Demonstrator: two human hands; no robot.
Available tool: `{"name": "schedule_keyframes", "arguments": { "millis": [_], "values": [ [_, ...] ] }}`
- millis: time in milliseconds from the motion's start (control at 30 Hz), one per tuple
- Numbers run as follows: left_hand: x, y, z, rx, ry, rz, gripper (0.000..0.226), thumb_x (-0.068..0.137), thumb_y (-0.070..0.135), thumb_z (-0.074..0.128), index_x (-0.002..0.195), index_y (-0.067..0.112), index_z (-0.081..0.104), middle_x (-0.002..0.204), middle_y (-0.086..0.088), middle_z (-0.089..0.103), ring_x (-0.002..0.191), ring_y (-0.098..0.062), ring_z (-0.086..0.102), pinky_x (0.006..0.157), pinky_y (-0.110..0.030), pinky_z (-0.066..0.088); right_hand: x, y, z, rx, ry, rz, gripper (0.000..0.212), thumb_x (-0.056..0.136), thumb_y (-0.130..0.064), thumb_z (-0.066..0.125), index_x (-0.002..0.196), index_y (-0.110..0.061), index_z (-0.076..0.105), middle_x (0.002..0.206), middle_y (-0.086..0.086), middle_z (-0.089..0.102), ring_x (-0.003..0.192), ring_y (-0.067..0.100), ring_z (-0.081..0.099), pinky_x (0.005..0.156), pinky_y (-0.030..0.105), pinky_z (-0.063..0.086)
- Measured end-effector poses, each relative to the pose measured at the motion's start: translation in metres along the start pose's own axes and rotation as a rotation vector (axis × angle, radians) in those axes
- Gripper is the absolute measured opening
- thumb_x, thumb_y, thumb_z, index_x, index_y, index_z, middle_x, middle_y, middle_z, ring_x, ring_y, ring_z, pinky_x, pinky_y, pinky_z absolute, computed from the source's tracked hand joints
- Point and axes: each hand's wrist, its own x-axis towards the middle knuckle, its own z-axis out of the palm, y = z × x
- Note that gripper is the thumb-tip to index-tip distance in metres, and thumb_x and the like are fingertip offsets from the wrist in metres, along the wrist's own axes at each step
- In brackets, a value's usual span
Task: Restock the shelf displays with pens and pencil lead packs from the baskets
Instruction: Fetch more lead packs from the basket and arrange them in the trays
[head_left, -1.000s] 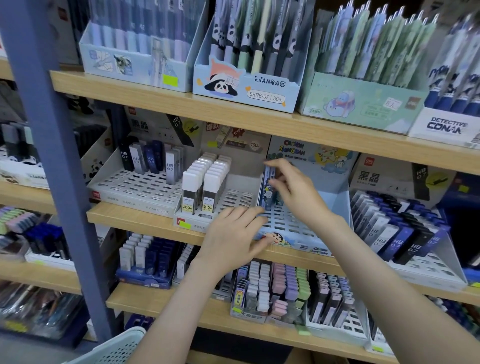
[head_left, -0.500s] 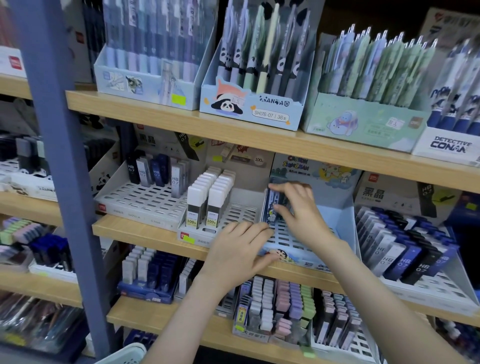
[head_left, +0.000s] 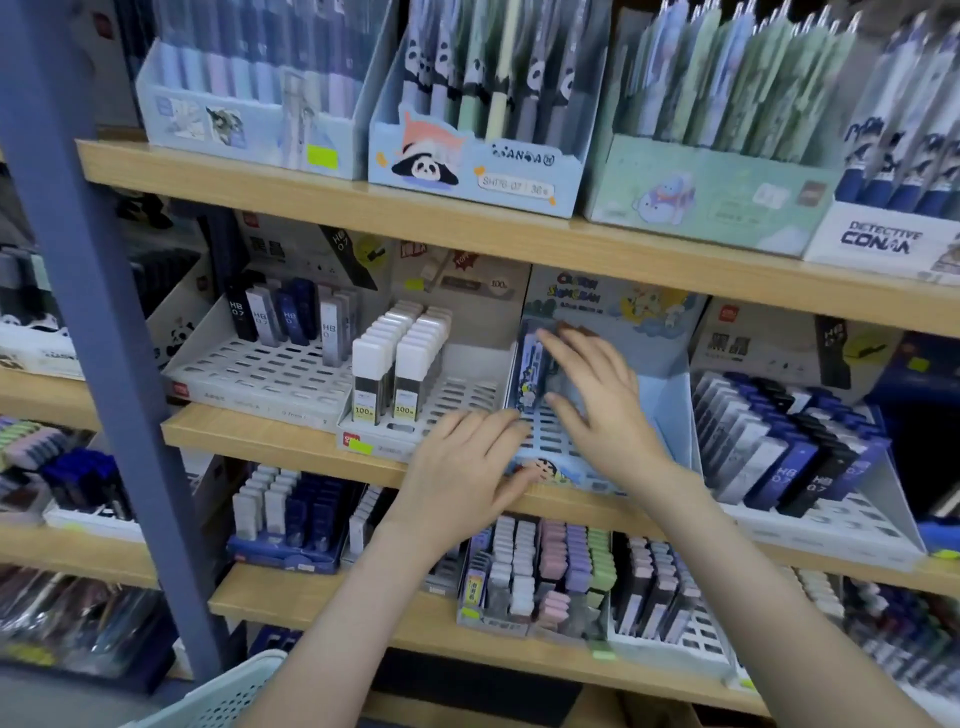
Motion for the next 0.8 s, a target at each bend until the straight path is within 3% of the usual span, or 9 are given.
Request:
{"name": "schedule_keyframes", "arguments": {
  "millis": [133, 233, 333, 400, 500, 567, 633, 800],
  "values": [
    [-0.039, 0.041, 0.001, -0.066, 0.139, -0.070, 0.029, 0.089, 0.014, 0.055, 0.116, 0.004, 0.057, 0.121, -0.015, 0.061, 0.112, -0.028, 0.053, 0.101, -0.036, 0.035, -0.073, -0.009, -0.015, 0.065, 0.172, 0.072, 0.043, 0.095, -0.017, 0.046, 0.138, -0.012, 0.042, 0.133, 0.007, 0.048, 0.122, 0.020, 0.038, 0.104, 0.021, 0.022],
    [-0.106, 0.089, 0.007, -0.214, -0.074, -0.012, 0.036, 0.085, 0.010, 0.058, 0.120, 0.006, 0.054, 0.124, -0.014, 0.058, 0.115, -0.028, 0.050, 0.104, -0.037, 0.033, -0.164, -0.008, -0.007, 0.110, 0.154, 0.122, 0.031, 0.093, -0.011, 0.049, 0.123, -0.004, 0.051, 0.114, 0.010, 0.056, 0.106, 0.021, 0.047, 0.093, 0.019, 0.030],
    [-0.182, 0.132, 0.028, -0.299, -0.468, 0.147, 0.040, 0.081, 0.013, 0.056, 0.121, 0.007, 0.057, 0.124, -0.011, 0.059, 0.112, -0.027, 0.053, 0.103, -0.037, 0.033, -0.267, 0.003, 0.028, 0.167, -0.180, 0.288, 0.035, 0.093, -0.012, 0.053, 0.127, -0.013, 0.044, 0.111, 0.009, 0.055, 0.104, 0.019, 0.046, 0.090, 0.023, 0.035],
    [-0.218, 0.152, 0.046, -0.320, -0.734, 0.244, 0.041, 0.082, 0.020, 0.053, 0.121, 0.011, 0.058, 0.122, -0.008, 0.061, 0.111, -0.024, 0.056, 0.103, -0.036, 0.031, -0.327, 0.015, 0.055, 0.167, -0.488, 0.412, 0.046, 0.095, -0.015, 0.052, 0.138, -0.016, 0.035, 0.126, 0.009, 0.050, 0.117, 0.019, 0.041, 0.099, 0.030, 0.035],
    [-0.252, 0.169, 0.071, -0.341, -0.997, 0.216, 0.044, 0.084, 0.033, 0.044, 0.118, 0.015, 0.065, 0.118, -0.003, 0.065, 0.107, -0.020, 0.061, 0.101, -0.033, 0.030, -0.413, 0.040, 0.100, 0.080, -0.916, 0.651, 0.067, 0.098, -0.024, 0.048, 0.150, -0.012, 0.008, 0.148, 0.009, 0.029, 0.134, 0.023, 0.030, 0.107, 0.026, 0.023],
    [-0.270, 0.174, 0.088, -0.351, -1.139, 0.181, 0.045, 0.081, 0.037, 0.042, 0.112, 0.015, 0.067, 0.115, -0.002, 0.066, 0.104, -0.019, 0.063, 0.100, -0.032, 0.029, -0.458, 0.049, 0.127, 0.042, -1.025, 0.711, 0.077, 0.095, -0.023, 0.051, 0.149, -0.014, -0.003, 0.153, 0.010, 0.022, 0.135, 0.025, 0.030, 0.109, 0.027, 0.025],
    [-0.287, 0.176, 0.102, -0.329, -1.254, 0.173, 0.049, 0.081, 0.041, 0.038, 0.108, 0.016, 0.070, 0.115, -0.001, 0.067, 0.104, -0.018, 0.063, 0.101, -0.033, 0.028, -0.490, 0.052, 0.153, -0.003, -1.101, 0.717, 0.076, 0.095, -0.021, 0.049, 0.150, -0.008, -0.001, 0.155, 0.011, 0.018, 0.137, 0.028, 0.027, 0.111, 0.030, 0.027],
    [-0.330, 0.173, 0.124, -0.349, -1.249, 0.155, 0.052, 0.081, 0.049, 0.040, 0.112, 0.018, 0.069, 0.126, -0.004, 0.063, 0.117, -0.020, 0.058, 0.106, -0.037, 0.027, -0.514, 0.048, 0.197, -0.097, -1.209, 0.654, 0.067, 0.098, -0.014, 0.042, 0.151, -0.006, 0.003, 0.158, 0.011, 0.010, 0.143, 0.026, 0.018, 0.110, 0.034, 0.029]
  ]
}}
